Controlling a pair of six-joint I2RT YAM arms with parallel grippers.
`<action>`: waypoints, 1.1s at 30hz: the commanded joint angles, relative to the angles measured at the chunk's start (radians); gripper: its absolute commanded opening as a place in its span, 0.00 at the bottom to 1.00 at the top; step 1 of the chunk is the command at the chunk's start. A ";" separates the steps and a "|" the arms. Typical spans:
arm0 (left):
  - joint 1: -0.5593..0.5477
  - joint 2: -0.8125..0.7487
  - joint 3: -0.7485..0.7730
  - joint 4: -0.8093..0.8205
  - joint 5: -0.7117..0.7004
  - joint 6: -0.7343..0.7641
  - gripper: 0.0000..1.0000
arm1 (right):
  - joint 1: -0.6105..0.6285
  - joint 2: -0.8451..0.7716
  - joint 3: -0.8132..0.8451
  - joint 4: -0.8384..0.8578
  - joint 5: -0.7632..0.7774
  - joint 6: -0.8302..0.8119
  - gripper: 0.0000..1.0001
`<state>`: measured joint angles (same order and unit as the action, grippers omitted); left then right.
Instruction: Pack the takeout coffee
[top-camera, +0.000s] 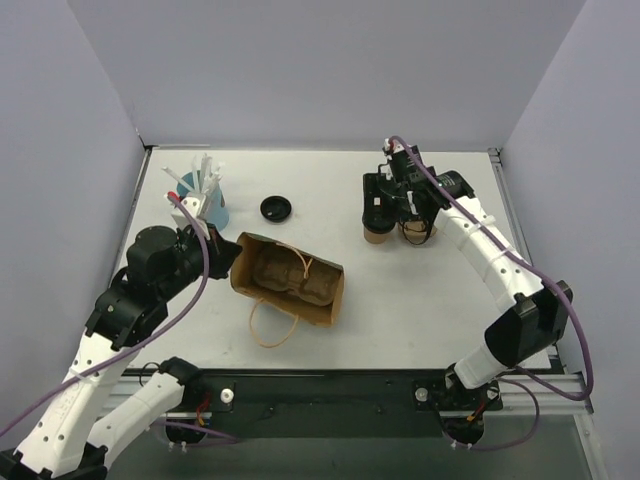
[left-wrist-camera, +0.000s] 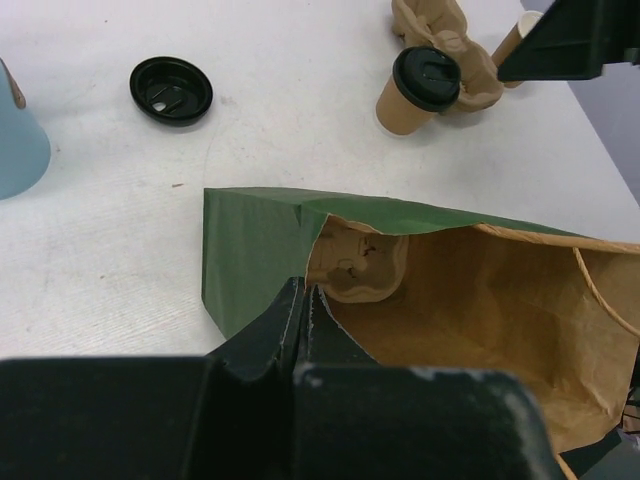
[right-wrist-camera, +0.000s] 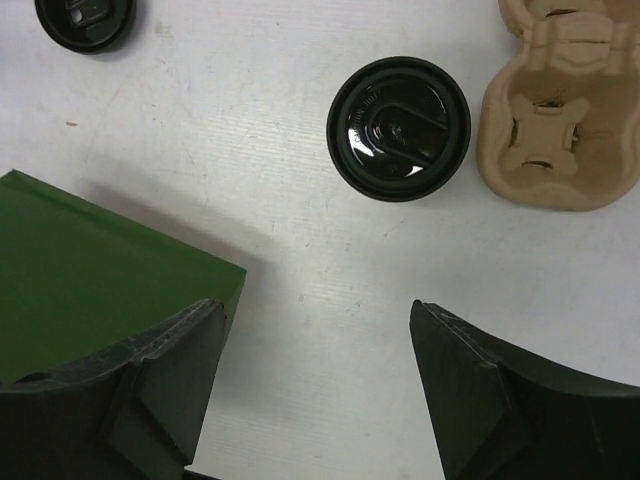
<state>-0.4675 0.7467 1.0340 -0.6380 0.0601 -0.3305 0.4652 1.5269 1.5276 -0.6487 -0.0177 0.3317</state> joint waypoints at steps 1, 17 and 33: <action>0.004 -0.058 -0.049 0.129 0.050 -0.004 0.00 | -0.037 0.082 0.040 0.026 -0.035 -0.091 0.76; 0.004 -0.136 -0.127 0.110 0.070 -0.018 0.00 | -0.094 0.216 0.101 0.026 -0.073 -0.183 0.76; 0.004 -0.145 -0.104 0.047 0.090 0.013 0.00 | -0.099 0.343 0.178 0.024 -0.021 -0.270 0.79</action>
<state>-0.4675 0.6121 0.9035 -0.5968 0.1322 -0.3313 0.3725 1.8454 1.6524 -0.6090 -0.0666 0.1101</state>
